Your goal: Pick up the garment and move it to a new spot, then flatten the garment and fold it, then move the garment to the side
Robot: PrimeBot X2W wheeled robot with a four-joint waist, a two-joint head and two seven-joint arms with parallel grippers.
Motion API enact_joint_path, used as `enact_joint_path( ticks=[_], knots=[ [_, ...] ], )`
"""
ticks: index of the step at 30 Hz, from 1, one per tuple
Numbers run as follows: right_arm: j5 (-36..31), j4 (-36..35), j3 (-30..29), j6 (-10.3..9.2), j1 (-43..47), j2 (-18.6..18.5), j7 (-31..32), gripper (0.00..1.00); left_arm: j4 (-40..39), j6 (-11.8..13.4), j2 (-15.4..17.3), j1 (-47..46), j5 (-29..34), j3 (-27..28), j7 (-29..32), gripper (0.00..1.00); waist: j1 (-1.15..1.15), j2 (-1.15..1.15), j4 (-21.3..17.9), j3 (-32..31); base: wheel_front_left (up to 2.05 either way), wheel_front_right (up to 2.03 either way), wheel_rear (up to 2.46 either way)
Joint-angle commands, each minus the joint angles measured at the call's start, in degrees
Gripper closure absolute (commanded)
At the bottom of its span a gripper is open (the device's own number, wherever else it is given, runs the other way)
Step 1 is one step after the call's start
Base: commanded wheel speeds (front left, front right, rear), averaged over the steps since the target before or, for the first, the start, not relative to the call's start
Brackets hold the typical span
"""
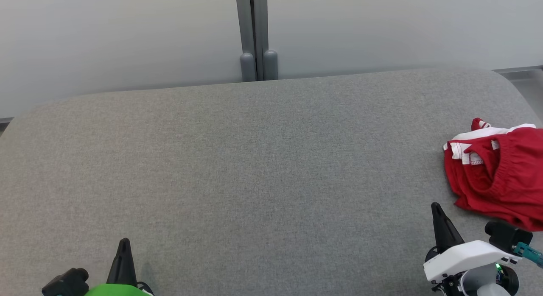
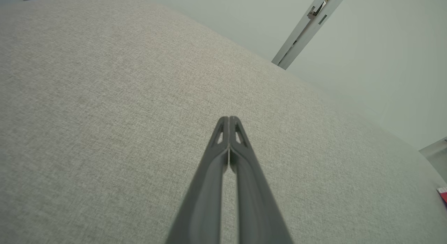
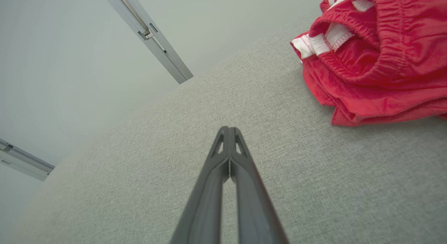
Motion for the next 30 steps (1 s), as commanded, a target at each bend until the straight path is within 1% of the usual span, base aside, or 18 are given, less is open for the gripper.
enact_joint_path(
  ticks=[1,10,30],
  knots=[
    [2.22,-1.18,-0.30,-0.03,-1.20,-0.34,0.45,1.00,-1.07,-0.04,0.24,-2.03,-2.12,0.40,0.38,1.00,0.00,0.00,-0.01,0.01,0.00,0.00,0.00],
    [10.87,-2.13,-0.75,-0.03,-1.39,-0.43,2.61,1.00,-1.63,-0.06,0.27,-3.17,-10.86,0.92,2.58,1.00,0.00,0.00,-0.14,0.05,0.00,0.00,0.00],
    [25.34,-3.68,-1.50,-0.05,-1.71,-0.58,6.33,1.00,-2.56,-0.10,0.33,-5.06,-25.45,1.88,6.33,1.00,0.00,0.00,-0.37,0.12,0.00,0.00,0.00]
  ],
)
